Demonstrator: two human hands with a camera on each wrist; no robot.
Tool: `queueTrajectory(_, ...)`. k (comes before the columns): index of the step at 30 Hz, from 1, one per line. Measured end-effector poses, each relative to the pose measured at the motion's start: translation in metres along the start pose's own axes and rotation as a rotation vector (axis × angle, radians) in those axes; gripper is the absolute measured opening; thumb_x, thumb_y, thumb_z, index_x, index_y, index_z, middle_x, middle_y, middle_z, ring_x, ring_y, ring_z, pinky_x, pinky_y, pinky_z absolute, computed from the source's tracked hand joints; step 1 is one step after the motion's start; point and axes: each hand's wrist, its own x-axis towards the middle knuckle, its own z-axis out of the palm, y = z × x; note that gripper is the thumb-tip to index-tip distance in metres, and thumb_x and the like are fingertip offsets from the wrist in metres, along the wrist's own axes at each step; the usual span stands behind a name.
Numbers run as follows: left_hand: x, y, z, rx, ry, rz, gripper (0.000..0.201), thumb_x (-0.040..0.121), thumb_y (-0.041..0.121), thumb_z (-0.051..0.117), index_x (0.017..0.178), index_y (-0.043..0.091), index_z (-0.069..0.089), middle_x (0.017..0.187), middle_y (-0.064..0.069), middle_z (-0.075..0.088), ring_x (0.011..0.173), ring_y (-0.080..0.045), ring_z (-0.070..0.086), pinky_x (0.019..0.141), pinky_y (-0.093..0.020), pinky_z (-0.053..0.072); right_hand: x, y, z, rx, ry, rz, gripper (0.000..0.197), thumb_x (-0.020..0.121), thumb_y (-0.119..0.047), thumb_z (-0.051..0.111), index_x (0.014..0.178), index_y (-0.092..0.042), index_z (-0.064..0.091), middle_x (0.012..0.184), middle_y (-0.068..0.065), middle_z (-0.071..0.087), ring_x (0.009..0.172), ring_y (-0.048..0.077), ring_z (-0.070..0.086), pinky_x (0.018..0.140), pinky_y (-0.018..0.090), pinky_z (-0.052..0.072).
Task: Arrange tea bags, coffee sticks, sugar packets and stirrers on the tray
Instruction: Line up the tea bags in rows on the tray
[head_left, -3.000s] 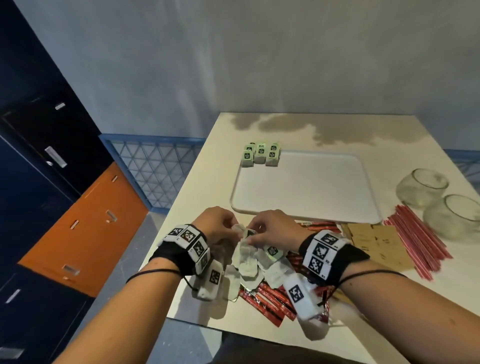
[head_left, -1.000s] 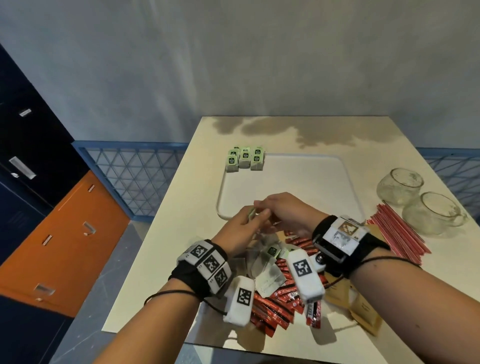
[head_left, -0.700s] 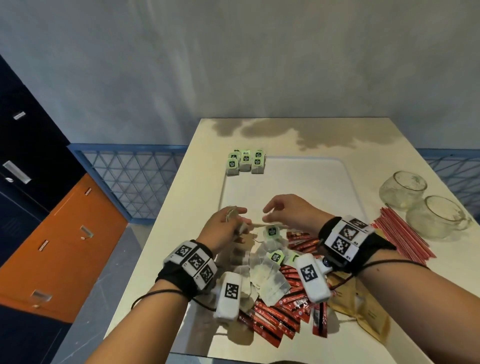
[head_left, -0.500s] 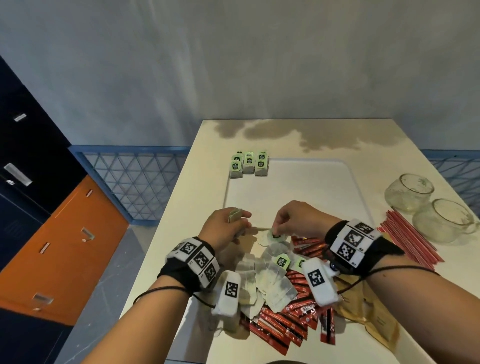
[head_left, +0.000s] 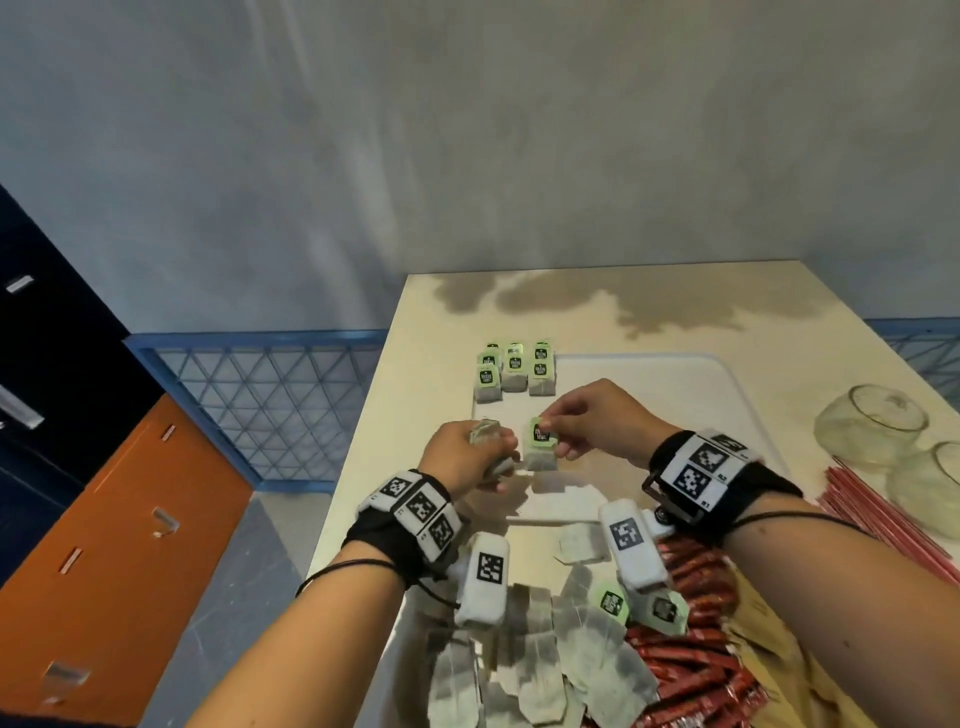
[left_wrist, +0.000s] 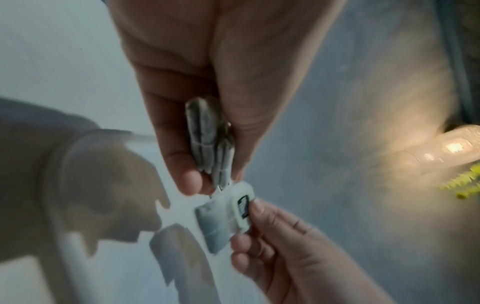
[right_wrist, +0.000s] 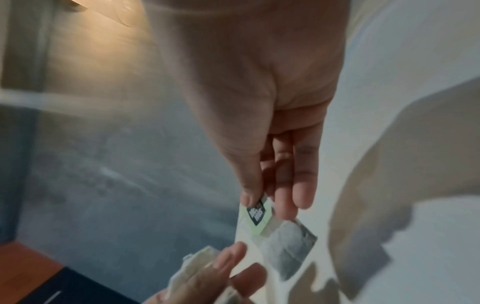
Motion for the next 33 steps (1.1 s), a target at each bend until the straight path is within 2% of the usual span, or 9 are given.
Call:
queueTrajectory(2, 0.009, 0.005, -0.009, -0.121, 0.021, -0.073, 0.014, 0.088, 0.002, 0.068, 0.099, -0.005, 0.065, 0.087, -0.022, 0.067, 0.062, -0.02, 0.066, 0.05, -0.03, 0.058, 0.019, 0.005, 0.003, -0.01, 0.035, 0.041, 0.013, 0.091, -0.004, 0.067, 0.099, 0.005, 0.071, 0.071, 0.014, 0.069, 0.054, 0.015, 0.063, 0.055, 0.023, 0.058)
queueTrajectory(6, 0.031, 0.007, -0.025, -0.184, -0.03, -0.158, 0.011, 0.082, -0.004, 0.07, 0.087, 0.003, 0.063, 0.087, -0.022, 0.066, 0.074, -0.031, 0.065, 0.065, -0.035, 0.058, 0.061, 0.013, 0.004, -0.12, 0.168, 0.047, 0.01, 0.091, -0.007, 0.067, 0.087, 0.001, 0.072, 0.064, 0.014, 0.067, 0.054, 0.021, 0.061, 0.06, 0.032, 0.059)
queueTrajectory(10, 0.05, 0.002, -0.033, -0.282, -0.061, -0.187, 0.024, 0.084, -0.009, 0.065, 0.105, 0.001, 0.057, 0.085, -0.022, 0.066, 0.061, -0.03, 0.066, 0.058, -0.037, 0.059, 0.093, 0.011, 0.006, -0.23, 0.25, -0.012, 0.016, 0.089, -0.015, 0.071, 0.078, -0.004, 0.074, 0.059, 0.011, 0.066, 0.043, 0.008, 0.055, 0.051, 0.015, 0.047)
queueTrajectory(13, 0.058, -0.003, -0.037, -0.381, -0.121, -0.242, 0.024, 0.087, -0.009, 0.053, 0.109, 0.001, 0.051, 0.088, -0.027, 0.061, 0.06, -0.031, 0.057, 0.067, -0.047, 0.058, 0.11, 0.007, 0.007, -0.216, 0.242, -0.024, 0.014, 0.089, -0.014, 0.071, 0.081, -0.004, 0.076, 0.057, 0.006, 0.064, 0.045, 0.011, 0.054, 0.055, 0.023, 0.048)
queueTrajectory(17, 0.062, -0.007, -0.036, -0.398, -0.202, -0.213, 0.015, 0.086, -0.006, 0.043, 0.097, 0.005, 0.044, 0.072, -0.018, 0.049, 0.063, -0.028, 0.05, 0.075, -0.042, 0.047, 0.127, 0.002, 0.006, -0.252, 0.237, -0.037, 0.01, 0.087, -0.014, 0.073, 0.084, -0.006, 0.077, 0.061, 0.003, 0.066, 0.052, 0.01, 0.057, 0.065, 0.028, 0.053)
queueTrajectory(20, 0.067, -0.013, -0.037, -0.338, -0.103, -0.176, 0.017, 0.096, -0.005, 0.044, 0.106, -0.002, 0.057, 0.097, -0.028, 0.061, 0.091, -0.039, 0.063, 0.079, -0.042, 0.055, 0.132, 0.0, 0.009, -0.219, 0.212, -0.029, 0.009, 0.087, -0.013, 0.073, 0.084, -0.005, 0.077, 0.061, 0.007, 0.066, 0.049, 0.014, 0.056, 0.052, 0.024, 0.05)
queueTrajectory(24, 0.066, -0.016, -0.039, -0.251, -0.023, -0.11, 0.014, 0.097, 0.001, 0.053, 0.106, -0.002, 0.064, 0.107, -0.025, 0.07, 0.092, -0.034, 0.069, 0.08, -0.037, 0.06, 0.136, -0.003, 0.011, -0.224, 0.219, -0.036, 0.008, 0.087, -0.013, 0.073, 0.08, -0.01, 0.075, 0.06, 0.002, 0.064, 0.052, 0.015, 0.056, 0.05, 0.022, 0.045)
queueTrajectory(29, 0.057, -0.007, -0.037, -0.226, 0.068, -0.028, 0.007, 0.093, 0.004, 0.063, 0.095, 0.002, 0.069, 0.088, -0.019, 0.072, 0.065, -0.025, 0.069, 0.052, -0.029, 0.057, 0.12, -0.001, 0.007, -0.254, 0.315, -0.08, 0.013, 0.085, -0.025, 0.076, 0.092, -0.015, 0.072, 0.081, 0.001, 0.065, 0.073, 0.016, 0.059, 0.07, 0.032, 0.052)
queueTrajectory(33, 0.051, 0.003, -0.027, -0.247, 0.088, 0.046, 0.01, 0.091, 0.002, 0.064, 0.091, 0.008, 0.071, 0.084, -0.011, 0.074, 0.067, -0.021, 0.07, 0.056, -0.027, 0.059, 0.076, -0.013, 0.012, 0.062, 0.157, -0.115, 0.019, 0.09, -0.028, 0.07, 0.094, -0.01, 0.074, 0.081, 0.002, 0.069, 0.069, 0.013, 0.061, 0.054, 0.018, 0.049)
